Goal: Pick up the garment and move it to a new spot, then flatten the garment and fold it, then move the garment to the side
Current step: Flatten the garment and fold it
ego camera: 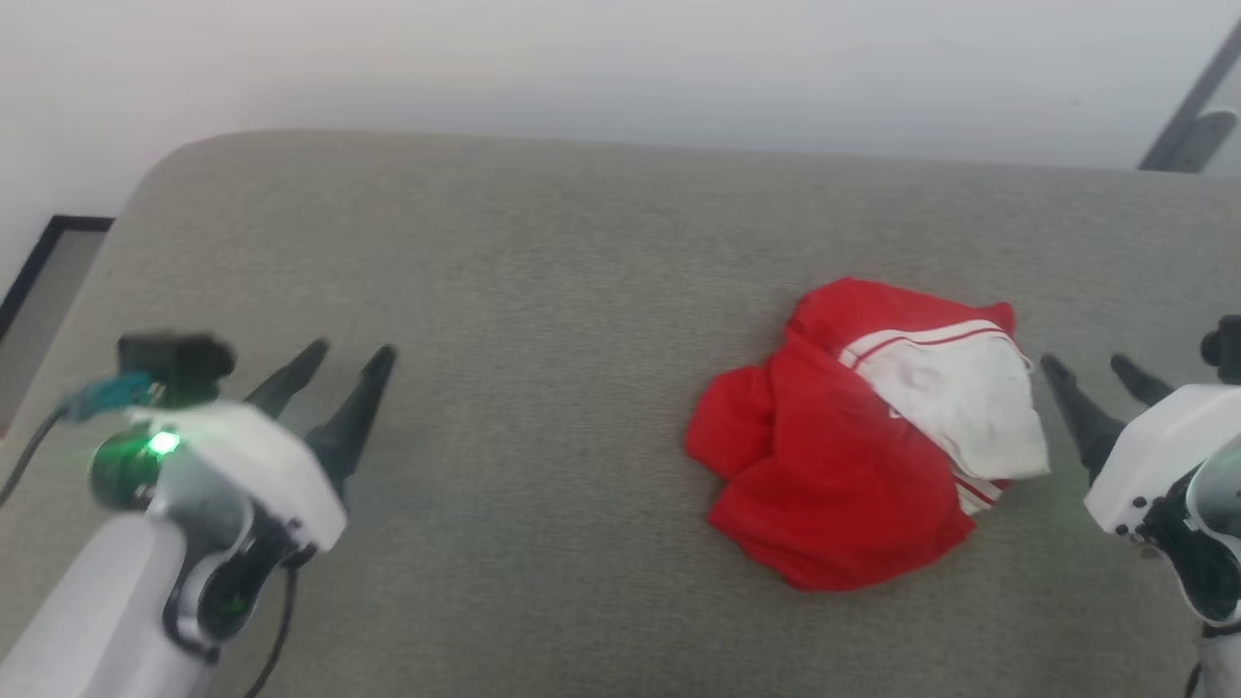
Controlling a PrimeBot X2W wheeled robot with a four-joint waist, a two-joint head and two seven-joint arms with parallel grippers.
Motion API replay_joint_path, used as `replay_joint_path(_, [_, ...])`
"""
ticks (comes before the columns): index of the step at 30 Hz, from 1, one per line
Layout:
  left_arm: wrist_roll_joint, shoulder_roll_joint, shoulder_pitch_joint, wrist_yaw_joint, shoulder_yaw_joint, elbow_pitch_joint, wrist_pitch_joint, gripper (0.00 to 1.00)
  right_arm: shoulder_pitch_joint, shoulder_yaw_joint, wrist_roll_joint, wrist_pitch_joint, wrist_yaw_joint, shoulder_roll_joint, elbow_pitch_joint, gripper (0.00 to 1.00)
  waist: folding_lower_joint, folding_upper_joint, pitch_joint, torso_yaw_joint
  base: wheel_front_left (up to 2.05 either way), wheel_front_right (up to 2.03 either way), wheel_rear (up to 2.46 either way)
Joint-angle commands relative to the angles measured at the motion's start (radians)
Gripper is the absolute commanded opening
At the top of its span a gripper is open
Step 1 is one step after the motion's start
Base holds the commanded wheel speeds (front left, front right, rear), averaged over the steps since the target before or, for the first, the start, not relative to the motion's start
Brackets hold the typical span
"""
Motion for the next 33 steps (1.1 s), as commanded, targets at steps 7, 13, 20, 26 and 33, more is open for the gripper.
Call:
replay_joint_path(7, [0.006, 0.003, -0.145, -0.007, -0.090, -0.060, 0.203, 1.00, -0.024, -0.027, -0.087, -0.271, 0.000, 0.048, 0.006, 1.00, -0.0001, 0.0000, 0.017, -0.098, 0.00, 0.00, 0.00])
replay_joint_path(13, [-0.001, -0.015, -0.236, -0.032, -0.145, -0.050, 0.298, 1.00, -0.066, -0.062, -0.178, -0.403, 0.000, 0.105, 0.051, 1.00, -0.0001, 0.0000, 0.052, -0.184, 0.00, 0.00, 0.00])
replay_joint_path(20, [-0.021, -0.042, -0.310, -0.063, -0.218, 0.008, 0.399, 1.00, -0.108, -0.061, -0.218, -0.443, 0.000, 0.149, 0.102, 1.00, -0.0001, 0.0000, 0.102, -0.260, 0.00, 0.00, 0.00])
replay_joint_path(26, [-0.040, -0.060, -0.349, -0.072, -0.275, 0.079, 0.493, 1.00, -0.125, -0.082, -0.233, -0.445, 0.000, 0.161, 0.138, 1.00, -0.0001, 0.0000, 0.137, -0.293, 0.00, 0.00, 0.00])
replay_joint_path(33, [-0.020, -0.083, -0.371, -0.078, -0.334, 0.179, 0.540, 1.00, -0.144, -0.092, -0.246, -0.461, 0.000, 0.177, 0.164, 1.00, -0.0001, 0.0000, 0.179, -0.317, 0.00, 0.00, 0.00])
